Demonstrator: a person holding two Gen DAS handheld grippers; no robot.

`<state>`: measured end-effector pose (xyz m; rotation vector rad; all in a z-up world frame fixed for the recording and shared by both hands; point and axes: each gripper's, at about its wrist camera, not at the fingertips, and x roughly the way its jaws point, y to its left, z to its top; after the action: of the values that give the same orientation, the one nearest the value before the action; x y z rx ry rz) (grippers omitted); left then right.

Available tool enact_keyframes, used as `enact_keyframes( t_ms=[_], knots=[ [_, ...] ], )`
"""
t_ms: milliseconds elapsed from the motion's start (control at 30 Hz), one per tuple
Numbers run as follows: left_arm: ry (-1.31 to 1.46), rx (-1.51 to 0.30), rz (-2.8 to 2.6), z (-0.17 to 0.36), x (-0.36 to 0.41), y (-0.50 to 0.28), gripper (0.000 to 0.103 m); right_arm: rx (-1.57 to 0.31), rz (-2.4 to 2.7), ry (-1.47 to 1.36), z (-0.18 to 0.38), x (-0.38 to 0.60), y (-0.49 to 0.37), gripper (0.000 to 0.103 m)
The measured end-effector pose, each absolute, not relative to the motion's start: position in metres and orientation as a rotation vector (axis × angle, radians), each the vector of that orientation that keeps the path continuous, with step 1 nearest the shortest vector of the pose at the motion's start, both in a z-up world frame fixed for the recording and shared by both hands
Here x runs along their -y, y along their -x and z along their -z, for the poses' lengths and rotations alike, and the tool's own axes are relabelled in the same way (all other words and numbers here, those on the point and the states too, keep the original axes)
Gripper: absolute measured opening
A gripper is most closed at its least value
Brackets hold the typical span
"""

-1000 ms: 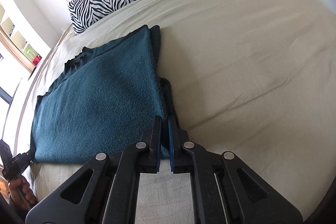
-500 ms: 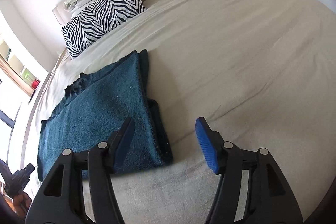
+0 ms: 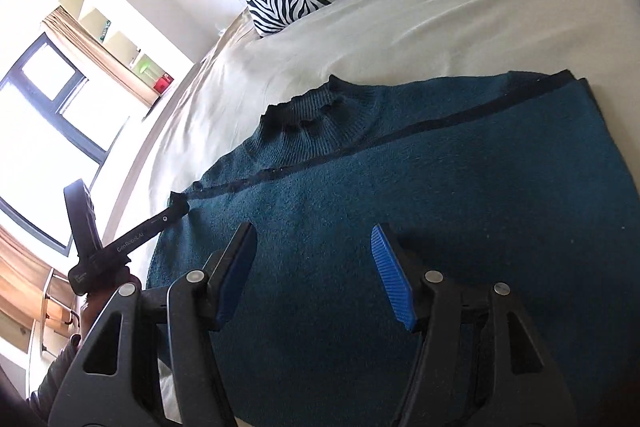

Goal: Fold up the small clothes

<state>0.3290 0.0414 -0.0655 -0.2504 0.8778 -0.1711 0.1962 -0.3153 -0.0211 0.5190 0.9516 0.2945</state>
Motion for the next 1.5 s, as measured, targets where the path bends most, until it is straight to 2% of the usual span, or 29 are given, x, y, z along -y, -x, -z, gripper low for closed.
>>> enact_keyframes(
  t_ms=[300, 367, 400, 500, 567, 600, 633, 667, 700, 767, 833, 967, 1000, 1067, 1333, 1500],
  knots=[
    [0.296, -0.832, 0.202, 0.069, -0.054, -0.309, 0.036, -0.793, -0.179, -0.863, 0.055, 0.421, -0.2, 0.047],
    [0.329, -0.828, 0.216, 0.07, -0.059, -0.307, 0.036, -0.777, -0.125, -0.905, 0.059, 0.447, -0.19, 0.028],
    [0.343, -0.827, 0.221, 0.071, -0.062, -0.307, 0.036, -0.767, -0.101, -0.912, 0.06, 0.456, -0.185, 0.028],
    [0.353, -0.831, 0.219, 0.07, -0.064, -0.305, 0.036, -0.756, 0.068, -0.865, 0.051, 0.477, -0.168, 0.031],
    [0.336, -0.841, 0.197, 0.065, -0.062, -0.297, 0.035, -0.749, 0.087, -0.943, 0.049, 0.489, -0.154, 0.032],
    [0.312, -0.85, 0.18, 0.06, -0.058, -0.29, 0.035, -0.745, 0.075, -0.95, 0.044, 0.485, -0.148, 0.035],
    [0.283, -0.851, 0.168, 0.055, -0.053, -0.281, 0.037, -0.744, 0.039, -0.942, 0.039, 0.477, -0.141, 0.042],
    [0.263, -0.843, 0.17, 0.049, -0.047, -0.268, 0.044, -0.751, -0.021, -0.932, 0.034, 0.462, -0.135, 0.051],
    [0.265, -0.836, 0.189, 0.043, -0.039, -0.254, 0.048, -0.769, -0.104, -0.928, 0.029, 0.444, -0.13, 0.053],
    [0.262, -0.828, 0.243, 0.035, -0.021, -0.224, 0.063, -0.828, -0.29, -0.925, 0.026, 0.398, -0.122, 0.054],
    [0.233, -0.849, 0.28, 0.036, 0.0, -0.199, 0.07, -0.872, -0.429, -0.905, 0.028, 0.347, -0.114, 0.054],
    [0.199, -0.965, 0.279, 0.067, 0.018, -0.175, 0.07, -1.026, -0.536, -0.879, 0.062, 0.291, -0.103, 0.054],
    [0.167, -0.962, 0.28, 0.071, 0.02, -0.171, 0.07, -1.055, -0.521, -0.883, 0.073, 0.291, -0.102, 0.052],
    [0.136, -0.947, 0.29, 0.072, 0.022, -0.168, 0.07, -1.024, -0.512, -0.943, 0.081, 0.304, -0.095, 0.04],
    [0.122, -0.942, 0.292, 0.076, 0.022, -0.166, 0.07, -0.861, -0.138, -1.058, 0.065, 0.405, -0.057, 0.042],
    [0.126, -0.937, 0.294, 0.077, 0.021, -0.166, 0.07, -0.855, -0.175, -1.013, 0.043, 0.389, -0.055, 0.048]
  ],
)
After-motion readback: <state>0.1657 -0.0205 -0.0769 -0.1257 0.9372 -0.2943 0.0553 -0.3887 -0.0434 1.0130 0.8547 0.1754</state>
